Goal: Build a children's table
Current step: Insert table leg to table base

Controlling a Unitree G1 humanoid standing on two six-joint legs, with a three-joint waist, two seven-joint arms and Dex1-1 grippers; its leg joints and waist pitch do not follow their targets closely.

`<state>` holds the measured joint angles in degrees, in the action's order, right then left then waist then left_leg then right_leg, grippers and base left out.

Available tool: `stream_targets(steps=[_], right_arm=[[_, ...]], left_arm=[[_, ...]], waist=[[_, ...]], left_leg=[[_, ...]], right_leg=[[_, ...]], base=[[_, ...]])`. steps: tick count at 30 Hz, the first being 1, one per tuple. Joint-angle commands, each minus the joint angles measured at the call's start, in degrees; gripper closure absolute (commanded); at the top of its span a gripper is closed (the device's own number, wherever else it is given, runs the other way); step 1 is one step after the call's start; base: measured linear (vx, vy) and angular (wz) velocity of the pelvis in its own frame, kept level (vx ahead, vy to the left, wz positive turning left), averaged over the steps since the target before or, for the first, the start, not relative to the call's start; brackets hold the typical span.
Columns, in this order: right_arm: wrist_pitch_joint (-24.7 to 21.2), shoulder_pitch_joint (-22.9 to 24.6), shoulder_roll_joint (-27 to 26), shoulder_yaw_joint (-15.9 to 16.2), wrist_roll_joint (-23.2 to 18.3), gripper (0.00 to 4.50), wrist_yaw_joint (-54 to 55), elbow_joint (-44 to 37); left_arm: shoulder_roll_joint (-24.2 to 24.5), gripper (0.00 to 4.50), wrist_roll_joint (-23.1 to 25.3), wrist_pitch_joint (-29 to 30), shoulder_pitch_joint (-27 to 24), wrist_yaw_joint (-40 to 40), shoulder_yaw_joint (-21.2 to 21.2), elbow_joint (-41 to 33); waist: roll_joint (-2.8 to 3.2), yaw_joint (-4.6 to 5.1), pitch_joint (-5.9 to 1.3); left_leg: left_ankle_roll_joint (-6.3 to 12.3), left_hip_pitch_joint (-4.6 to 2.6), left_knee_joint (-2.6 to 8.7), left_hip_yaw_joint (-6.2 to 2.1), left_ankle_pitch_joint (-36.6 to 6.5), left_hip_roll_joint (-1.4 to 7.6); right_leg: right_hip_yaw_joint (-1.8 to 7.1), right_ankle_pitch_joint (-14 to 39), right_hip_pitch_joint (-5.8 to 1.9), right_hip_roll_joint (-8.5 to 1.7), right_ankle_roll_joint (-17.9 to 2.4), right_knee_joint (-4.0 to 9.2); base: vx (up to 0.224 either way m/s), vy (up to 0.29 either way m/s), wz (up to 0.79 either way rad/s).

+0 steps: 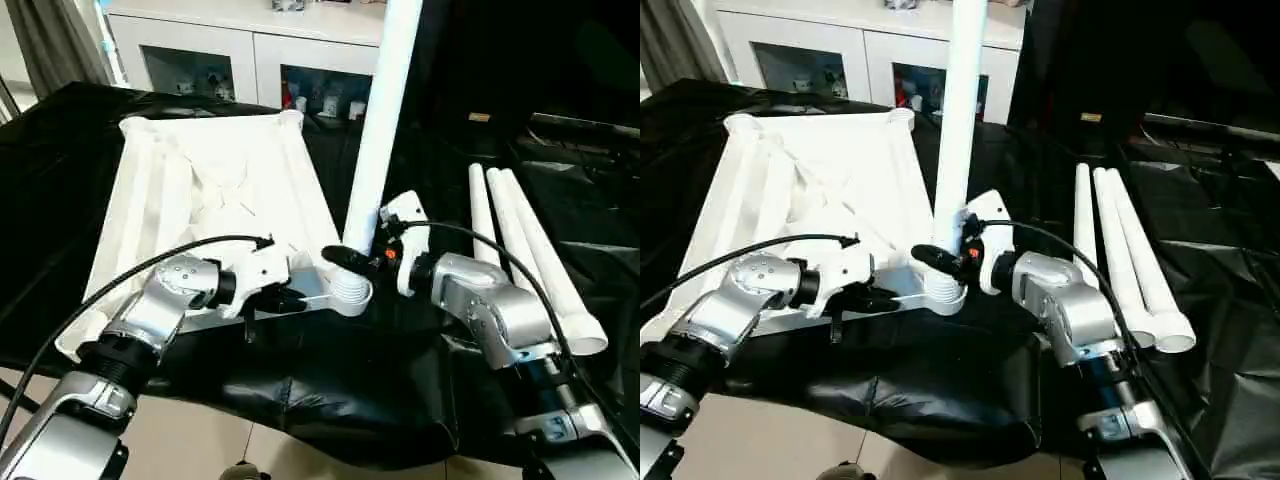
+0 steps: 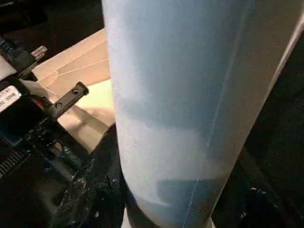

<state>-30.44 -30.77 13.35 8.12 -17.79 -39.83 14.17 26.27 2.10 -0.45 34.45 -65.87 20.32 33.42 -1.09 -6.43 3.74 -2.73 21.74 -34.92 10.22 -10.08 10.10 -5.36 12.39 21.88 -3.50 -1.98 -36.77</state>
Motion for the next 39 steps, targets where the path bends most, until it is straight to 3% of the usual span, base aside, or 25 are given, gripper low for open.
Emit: stream_targets(steps=[1, 4, 5, 13, 19, 20, 23, 26, 27, 28, 30, 31, 37, 39], right_arm=[[-0.23, -0.96, 0.66, -0.96, 0.26, 2.65, -0.65, 0.85], [0.20, -0.84, 0.82, -0.23, 1.00, 2.65, -1.21, 2.26], [0.78, -0.77, 0.59, -0.11, 1.20, 2.65, -1.26, 3.22], [2.20, -1.47, -1.60, -1.27, 0.46, 2.65, -0.82, 8.66], [4.10, -1.45, -2.07, -2.30, 0.43, 2.65, -0.63, 11.34], [4.79, -0.69, -2.10, -2.90, -0.03, 2.65, -0.96, 11.56], [5.66, 0.94, -2.17, -3.68, -0.64, 2.65, -1.80, 11.40], [6.51, 2.11, -2.29, -4.11, -0.88, 2.65, -2.31, 11.28], [8.62, 3.74, -2.44, -4.39, -1.01, 2.65, -2.70, 11.08], [8.69, 3.80, -2.45, -4.40, -1.02, 2.65, -2.71, 11.08], [10.88, 5.86, -3.11, -5.33, -1.66, 2.65, -2.51, 10.86], [11.48, 6.48, -3.37, -5.67, -1.82, 2.65, -2.38, 10.86], [14.91, 8.83, -3.46, -4.55, -0.06, 2.65, -1.94, 9.42], [16.99, 9.45, -2.77, -2.31, 2.39, 2.65, -1.58, 7.57]], left_arm=[[-0.07, 4.50, 2.04, 0.91, 0.00, -1.63, 2.61, -0.28], [-0.15, 4.50, 2.09, 1.06, 0.21, -1.91, 2.58, 0.02], [-0.17, 4.50, 2.21, 1.05, 0.32, -2.05, 2.58, 0.13], [-0.31, 4.50, 2.36, 1.34, 0.71, -2.67, 2.72, 0.35], [-0.27, 4.50, 2.55, 1.27, 0.85, -2.54, 2.76, 0.49], [-0.22, 4.50, 2.54, 1.31, 0.85, -2.54, 2.60, 0.51], [-0.24, 4.50, 2.59, 1.34, 1.07, -2.20, 2.32, 0.81], [-0.26, 4.50, 2.60, 1.27, 1.20, -2.01, 2.19, 0.99], [-0.35, 4.50, 2.64, 1.28, 1.45, -1.76, 2.06, 1.33], [-0.35, 4.50, 2.65, 1.28, 1.45, -1.75, 2.05, 1.34], [-0.51, 4.50, 2.62, 1.32, 1.76, -1.45, 1.77, 1.85], [-0.57, 4.50, 2.65, 1.33, 1.87, -1.42, 1.64, 2.04], [-0.63, 4.50, 2.87, 1.31, 2.26, -1.32, 1.56, 2.37], [-0.55, 4.50, 3.10, 1.21, 2.66, -1.41, 1.68, 2.76]], waist=[[0.91, 0.30, -4.26], [0.68, 0.32, -4.27], [0.93, 0.32, -4.30], [1.06, 0.43, -4.32], [1.31, 0.55, -3.94], [1.32, 0.56, -3.87], [1.44, 0.47, -3.88], [1.38, 0.41, -4.03], [1.72, 0.34, -4.09], [1.52, 0.30, -4.05], [2.03, 0.23, -4.09], [1.88, 0.27, -4.04], [2.25, 0.24, -4.19], [2.56, 0.23, -4.28]], left_leg=[[-1.60, -1.34, 4.51, -1.59, -9.97, 3.98], [-1.50, -1.33, 4.48, -1.54, -10.25, 4.00], [-1.58, -1.36, 4.49, -1.57, -10.41, 4.03], [-2.05, -1.46, 4.56, -1.63, -11.33, 4.10], [-2.73, -1.72, 4.80, -1.73, -14.55, 4.09], [-3.12, -1.91, 4.93, -1.82, -16.11, 4.14], [-3.29, -2.05, 4.99, -1.85, -16.73, 4.23], [-2.97, -2.02, 5.01, -1.84, -15.70, 4.23], [-2.88, -1.92, 5.00, -1.88, -15.16, 4.18], [-2.65, -2.02, 4.98, -1.75, -15.07, 4.24], [-2.62, -2.01, 5.05, -1.88, -15.38, 4.21], [-2.35, -1.96, 5.08, -1.83, -15.77, 4.17], [-1.71, -1.88, 5.16, -1.91, -15.45, 4.17], [-1.80, -1.90, 5.22, -1.96, -15.40, 4.22]], right_leg=[[4.29, 6.51, -2.46, -6.35, -10.23, 4.58], [4.31, 5.94, -2.51, -6.42, -10.73, 4.60], [4.27, 5.80, -2.46, -6.38, -10.88, 4.59], [4.24, 5.31, -2.48, -6.38, -11.67, 4.48], [4.32, 9.83, -2.39, -6.47, -11.17, 5.08], [4.36, 12.21, -2.35, -6.54, -10.78, 5.34], [4.42, 12.70, -2.31, -6.63, -10.55, 5.51], [4.40, 10.47, -2.45, -6.54, -10.97, 5.32], [4.36, 9.53, -2.53, -6.51, -11.22, 5.15], [4.39, 8.84, -2.42, -6.51, -11.28, 5.26], [4.29, 8.35, -2.52, -6.47, -11.53, 5.18], [4.30, 8.65, -2.54, -6.49, -11.48, 5.33], [4.27, 11.51, -2.60, -6.52, -10.50, 5.71], [4.21, 10.53, -2.56, -6.43, -10.49, 5.60]], base=[[0.000, 0.000, 0.00], [0.000, 0.000, 0.00], [0.000, 0.000, 0.00], [0.000, 0.000, 0.00], [0.000, 0.000, 0.00], [0.000, 0.000, 0.00], [0.000, 0.000, 0.00], [0.000, 0.000, 0.00], [0.000, 0.000, 0.00], [0.000, 0.000, 0.00], [0.000, 0.000, 0.00], [0.000, 0.000, 0.00], [0.000, 0.000, 0.00], [0.000, 0.000, 0.00]])
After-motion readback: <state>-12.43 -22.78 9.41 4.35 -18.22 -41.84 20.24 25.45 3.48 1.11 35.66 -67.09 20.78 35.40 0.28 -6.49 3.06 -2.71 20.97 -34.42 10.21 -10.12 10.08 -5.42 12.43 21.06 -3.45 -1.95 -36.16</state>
